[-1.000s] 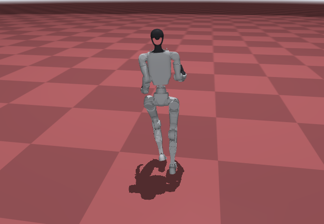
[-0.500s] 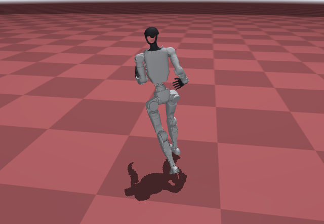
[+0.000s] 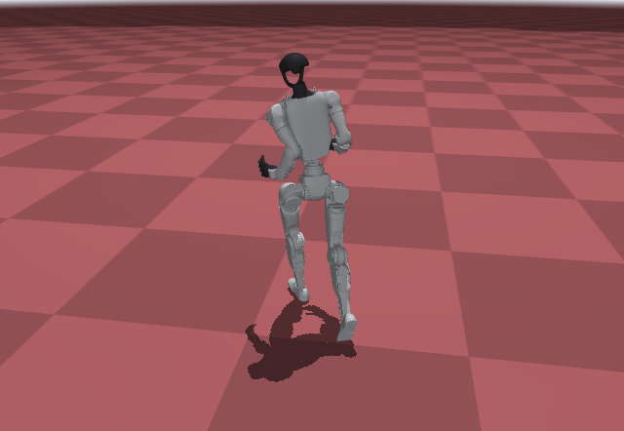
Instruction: Walk run
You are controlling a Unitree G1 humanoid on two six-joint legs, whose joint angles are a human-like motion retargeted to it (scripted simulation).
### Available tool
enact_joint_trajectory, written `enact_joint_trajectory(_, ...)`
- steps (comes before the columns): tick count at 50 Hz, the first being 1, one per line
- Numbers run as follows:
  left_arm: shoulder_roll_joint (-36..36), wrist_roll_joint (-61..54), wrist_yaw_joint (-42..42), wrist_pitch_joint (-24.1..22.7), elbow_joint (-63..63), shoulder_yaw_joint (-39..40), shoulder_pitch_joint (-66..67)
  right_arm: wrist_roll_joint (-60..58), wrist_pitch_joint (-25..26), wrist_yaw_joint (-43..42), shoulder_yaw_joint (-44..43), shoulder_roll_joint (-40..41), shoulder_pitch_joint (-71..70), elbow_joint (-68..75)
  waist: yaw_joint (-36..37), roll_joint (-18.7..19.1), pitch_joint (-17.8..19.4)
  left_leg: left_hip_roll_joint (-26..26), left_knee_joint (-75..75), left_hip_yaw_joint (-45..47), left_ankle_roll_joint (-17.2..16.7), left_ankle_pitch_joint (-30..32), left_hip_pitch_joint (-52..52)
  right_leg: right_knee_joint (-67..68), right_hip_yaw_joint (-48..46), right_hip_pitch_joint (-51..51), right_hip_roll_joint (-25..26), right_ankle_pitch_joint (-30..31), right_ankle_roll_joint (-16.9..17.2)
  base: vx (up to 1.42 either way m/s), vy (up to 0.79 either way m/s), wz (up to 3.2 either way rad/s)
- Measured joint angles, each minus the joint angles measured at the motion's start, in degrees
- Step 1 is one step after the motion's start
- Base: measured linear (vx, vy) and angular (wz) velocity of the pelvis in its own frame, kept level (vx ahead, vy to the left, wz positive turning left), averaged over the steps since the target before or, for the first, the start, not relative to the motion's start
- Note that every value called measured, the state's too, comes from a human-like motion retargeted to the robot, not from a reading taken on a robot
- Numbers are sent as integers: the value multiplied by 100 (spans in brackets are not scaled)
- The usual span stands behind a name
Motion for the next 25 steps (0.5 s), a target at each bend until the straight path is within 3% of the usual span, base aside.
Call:
enact_joint_trajectory(2, 87, -129, 83, 76, -174, -162, -313, -279, -69, 230, 45, 6, 258, 284, -615, -76, -43, -277, 1046, -10, 289, -1114, 82, 1586, -213, -510, 264, 0, 52, 192, -46, 137)
enact_joint_trajectory(3, 147, -259, 110, 38, -177, -356, -412, -388, -123, 330, 14, 1, 489, 551, -648, 122, -146, -209, 1419, -727, 37, -1361, 95, 1836, -334, -642, 604, 0, -218, 192, -41, 38)
enact_joint_trajectory(5, 224, -696, -43, 63, -5, -174, -1162, -379, -141, 515, 183, -158, 638, 1108, -1028, 416, -206, 356, 2029, -472, -154, -1950, 200, 2811, -373, -1404, 786, -833, -369, 129, -47, -16)
enact_joint_trajectory(8, 304, -1156, -340, 167, 17, -535, -1907, 96, -37, 924, 379, -509, 1060, 1538, -1110, 600, -325, 674, 1749, -225, -408, -2155, 885, 3073, -242, -2402, 824, -1981, -639, 131, -53, -42)
enact_joint_trajectory(10, 465, -1251, -324, 147, -151, -715, -2151, 192, -48, 1062, 207, -604, 1352, 1570, -1340, 739, -367, 708, 1284, -182, -543, -1883, 1426, 2668, -194, -2968, 649, -2580, -654, 124, -43, 4)
enact_joint_trajectory(12, 599, -1173, -308, 145, -310, -828, -2258, 210, -167, 933, -54, -599, 1527, 1467, -1750, 930, -446, 654, 678, -195, -771, -1063, 1991, 1788, -518, -3393, 176, -2842, -728, 132, -37, 51)
enact_joint_trajectory(15, 745, -994, -292, 157, -509, -1025, -2167, 264, -336, 539, -405, -402, 1557, 1247, -2212, 1133, -569, 580, 102, -126, -1384, 632, 2747, -28, -861, -3677, -225, -3109, -972, 142, -38, 33)
enact_joint_trajectory(18, 883, -728, -297, 198, -568, -978, -2004, 201, -278, 147, -545, 62, 1250, 876, -2393, 1336, -555, 585, -33, -323, -2287, 2329, 3349, -1431, -488, -3519, -84, -3219, -1239, 132, -37, -48)
enact_joint_trajectory(20, 916, -504, -293, 225, -511, -830, -1983, 108, -128, -134, -539, 354, 889, 439, -2381, 1323, -393, 275, 1068, -293, -2627, 2724, 3256, -1358, -704, -3443, -372, -2457, -1619, 121, 17, -111)
enact_joint_trajectory(22, 948, -303, -407, 179, -340, -628, -1821, 179, -23, -470, -402, 576, 553, -15, -2308, 1429, -402, 370, 2486, 57, -2580, 2724, 2922, -347, -469, -3456, -335, -3189, -1877, 168, 5, -127)
enact_joint_trajectory(23, 894, -143, -562, 74, -202, -495, -1582, 273, -32, -707, -211, 637, 470, -222, -2214, 1432, -444, 225, 3176, -32, -2441, 2724, 2707, 145, 371, -3448, 77, -3593, -1877, 189, -59, -81)
enact_joint_trajectory(25, 721, 211, -914, -140, 291, -345, -1211, 659, -220, -1115, -301, 712, 57, -427, -2392, 1342, -582, -88, 4139, -877, -2276, 2537, 2106, 718, -47, -3340, -453, -3985, -1877, 170, -67, 43)
